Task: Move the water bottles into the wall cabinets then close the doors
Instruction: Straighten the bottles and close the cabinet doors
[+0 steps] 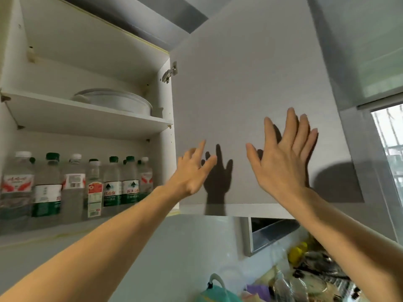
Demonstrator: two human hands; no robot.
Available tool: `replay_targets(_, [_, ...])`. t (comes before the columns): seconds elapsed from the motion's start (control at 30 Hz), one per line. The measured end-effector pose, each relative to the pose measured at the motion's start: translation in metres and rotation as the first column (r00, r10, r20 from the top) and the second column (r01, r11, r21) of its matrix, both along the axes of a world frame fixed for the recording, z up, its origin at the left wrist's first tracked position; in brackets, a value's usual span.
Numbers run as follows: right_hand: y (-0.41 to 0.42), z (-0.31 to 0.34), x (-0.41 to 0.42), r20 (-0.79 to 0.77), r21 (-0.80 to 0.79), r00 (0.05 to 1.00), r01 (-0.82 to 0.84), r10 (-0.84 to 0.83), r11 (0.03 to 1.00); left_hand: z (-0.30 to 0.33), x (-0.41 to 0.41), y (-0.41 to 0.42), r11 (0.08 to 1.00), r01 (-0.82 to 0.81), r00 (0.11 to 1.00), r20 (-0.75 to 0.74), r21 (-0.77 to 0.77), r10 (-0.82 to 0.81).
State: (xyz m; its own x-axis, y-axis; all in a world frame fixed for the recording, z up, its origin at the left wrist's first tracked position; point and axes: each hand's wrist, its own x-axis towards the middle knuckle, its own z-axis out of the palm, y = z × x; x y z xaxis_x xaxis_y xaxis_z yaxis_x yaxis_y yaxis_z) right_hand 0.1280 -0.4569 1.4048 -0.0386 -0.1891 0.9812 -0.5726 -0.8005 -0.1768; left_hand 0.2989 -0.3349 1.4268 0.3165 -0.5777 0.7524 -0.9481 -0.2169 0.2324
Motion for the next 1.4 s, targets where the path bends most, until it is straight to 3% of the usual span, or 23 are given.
replay_targets(0.1, [-0.022, -0.007, -0.031, -0.022, 0.055, 0.988, 0.151, -0.150, 0.987, -0.003, -0.031, -0.030, 0.999, 0.049, 0.998, 0.047, 0.013, -0.050])
replay_targets(0.23, [-0.053, -0.020, -0.059, -0.098, 0.174, 0.984, 0.166, -0.151, 0.971, -0.010, -0.066, -0.074, 0.997, 0.081, 0.993, 0.087, 0.001, -0.081])
replay_targets(0.5, [-0.069, -0.021, -0.093, -0.130, 0.095, 0.989, -0.062, 0.075, 0.993, -0.043, -0.101, -0.122, 0.996, 0.083, 0.997, 0.008, -0.032, -0.082])
replay_targets(0.6, [-0.058, -0.023, -0.107, -0.111, 0.005, 0.958, -0.265, 0.264, 0.964, -0.052, -0.103, -0.107, 0.987, 0.124, 0.992, -0.017, -0.105, -0.126])
replay_targets(0.73, [-0.042, -0.023, -0.119, 0.040, -0.136, 0.771, -0.626, 0.635, 0.768, -0.060, -0.108, -0.072, 0.978, 0.135, 0.987, -0.070, -0.159, -0.148])
replay_targets(0.83, [-0.022, -0.027, -0.114, 0.042, -0.207, 0.516, -0.833, 0.855, 0.513, -0.066, -0.115, -0.037, 0.978, 0.126, 0.985, -0.093, -0.169, -0.143])
replay_targets(0.97, [0.011, -0.045, -0.085, -0.013, -0.038, 0.061, -0.997, 0.998, 0.060, -0.074, -0.126, 0.016, 0.966, 0.191, 0.967, -0.137, -0.175, -0.216])
replay_targets(1.07, [0.035, -0.059, -0.058, 0.003, 0.128, -0.123, -0.984, 0.992, -0.123, -0.079, -0.134, 0.056, 0.957, 0.216, 0.959, -0.144, -0.193, -0.245])
replay_targets(1.13, [0.054, -0.065, -0.041, -0.032, 0.191, -0.127, -0.974, 0.991, -0.118, -0.082, -0.138, 0.081, 0.947, 0.231, 0.942, -0.193, -0.222, -0.274])
replay_targets(1.23, [0.089, -0.071, -0.017, -0.140, 0.224, -0.082, -0.973, 0.987, -0.050, -0.080, -0.141, 0.122, 0.899, 0.264, 0.850, -0.357, -0.348, -0.388])
replay_targets(1.3, [0.113, -0.074, 0.001, -0.186, 0.218, -0.066, -0.976, 0.980, -0.025, -0.078, -0.136, 0.155, 0.861, 0.284, 0.817, -0.364, -0.422, -0.448])
replay_targets(1.4, [0.144, -0.077, 0.031, -0.199, 0.214, -0.042, -0.977, 0.979, 0.002, -0.079, -0.127, 0.200, 0.892, 0.246, 0.860, -0.338, -0.380, -0.381])
